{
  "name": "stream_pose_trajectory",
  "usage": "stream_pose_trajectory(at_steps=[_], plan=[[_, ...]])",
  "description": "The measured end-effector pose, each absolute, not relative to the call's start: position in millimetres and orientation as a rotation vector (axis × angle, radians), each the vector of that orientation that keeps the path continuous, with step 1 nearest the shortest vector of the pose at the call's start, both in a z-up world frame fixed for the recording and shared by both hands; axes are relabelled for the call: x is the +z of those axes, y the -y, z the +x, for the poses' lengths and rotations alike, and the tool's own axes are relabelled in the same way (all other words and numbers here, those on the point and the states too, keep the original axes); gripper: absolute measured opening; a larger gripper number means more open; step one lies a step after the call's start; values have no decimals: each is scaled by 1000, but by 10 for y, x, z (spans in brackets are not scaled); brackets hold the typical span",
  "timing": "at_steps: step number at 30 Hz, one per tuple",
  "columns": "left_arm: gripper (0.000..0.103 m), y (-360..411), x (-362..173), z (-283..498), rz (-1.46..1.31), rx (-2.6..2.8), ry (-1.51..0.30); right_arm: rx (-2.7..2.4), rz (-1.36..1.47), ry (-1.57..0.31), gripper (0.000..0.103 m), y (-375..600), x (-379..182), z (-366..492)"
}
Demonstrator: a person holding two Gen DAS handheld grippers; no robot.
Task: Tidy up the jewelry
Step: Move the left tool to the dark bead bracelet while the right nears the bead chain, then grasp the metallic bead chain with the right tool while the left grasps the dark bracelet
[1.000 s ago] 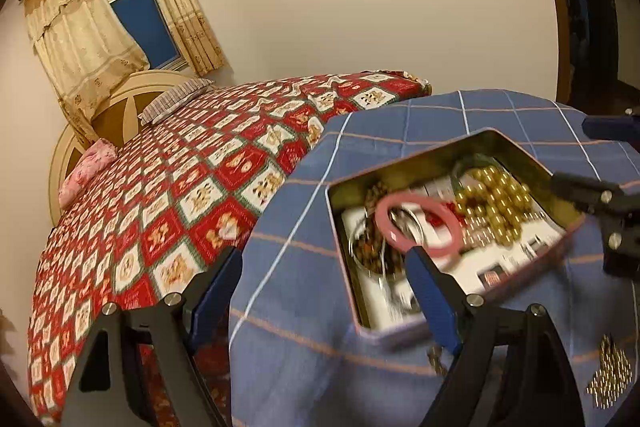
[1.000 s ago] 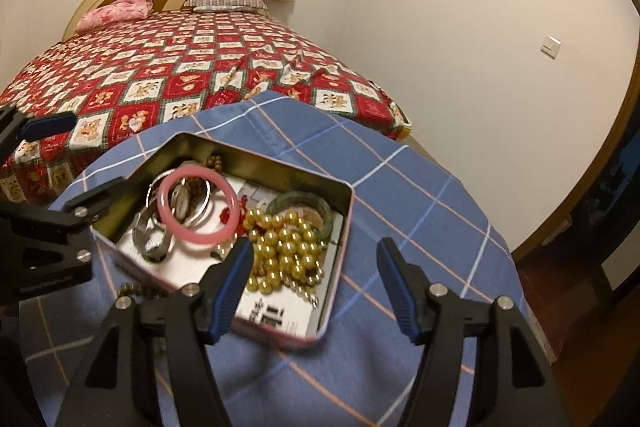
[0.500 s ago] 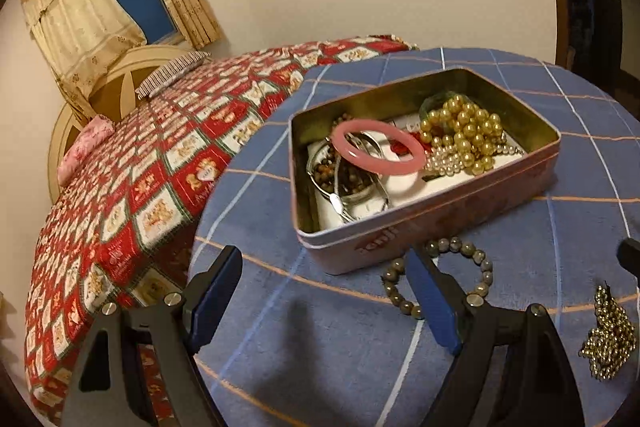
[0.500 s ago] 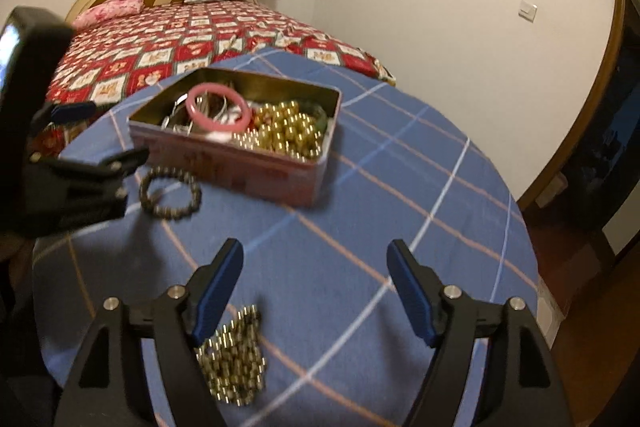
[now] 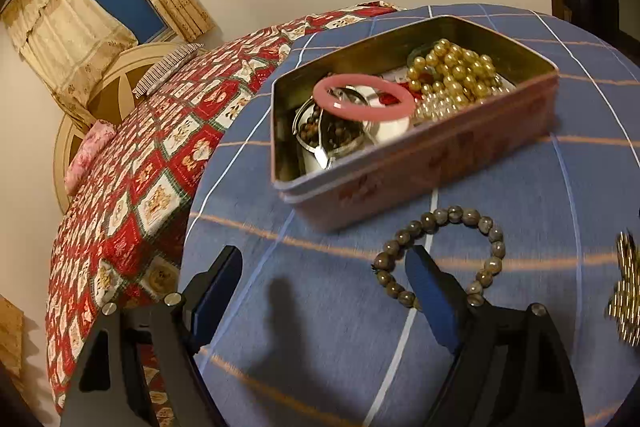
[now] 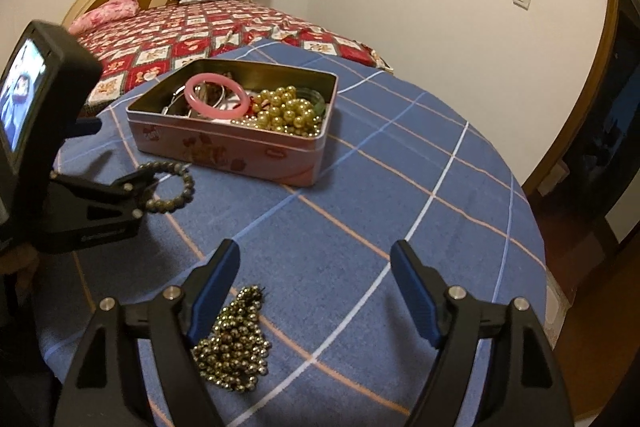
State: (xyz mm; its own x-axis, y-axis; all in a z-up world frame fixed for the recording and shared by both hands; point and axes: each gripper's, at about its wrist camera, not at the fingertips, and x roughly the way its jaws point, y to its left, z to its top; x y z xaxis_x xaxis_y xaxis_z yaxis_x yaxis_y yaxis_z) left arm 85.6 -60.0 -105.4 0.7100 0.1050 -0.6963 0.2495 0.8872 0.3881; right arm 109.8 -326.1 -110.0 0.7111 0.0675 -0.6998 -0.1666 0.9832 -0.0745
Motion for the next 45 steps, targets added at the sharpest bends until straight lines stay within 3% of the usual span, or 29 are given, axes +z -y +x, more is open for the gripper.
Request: stream_pose_trajectory(at_steps=[16, 20, 23, 25, 27, 30, 33, 45], plan=[[84, 420, -1055, 547, 419, -89, -748, 191, -125, -808, 80, 3196, -1236, 777], [83, 429, -1056, 491, 428, -96, -732, 219, -123, -831, 66, 3153, -1323, 789], [67, 457, -1057, 449, 420, -133, -736, 238, -120, -833, 61, 3124, -1358, 784], [46, 517, -1064, 411, 434, -164, -736, 247, -123, -823, 52, 3110, -1359, 773], [31, 566, -1077, 376, 447, -190, -736, 261, -114, -819, 23, 3111, -1363, 766], [25, 597, -1076, 366, 450, -210, -741, 278, -110, -837, 20, 3102, -1398, 784], [9, 594, -1071, 364, 426, -249, -756, 288, -96, -836, 20, 3120, -1398, 787], [6, 521, -859, 294, 371, -288, -716, 286, -70, -785, 14, 3143, -1261, 754]])
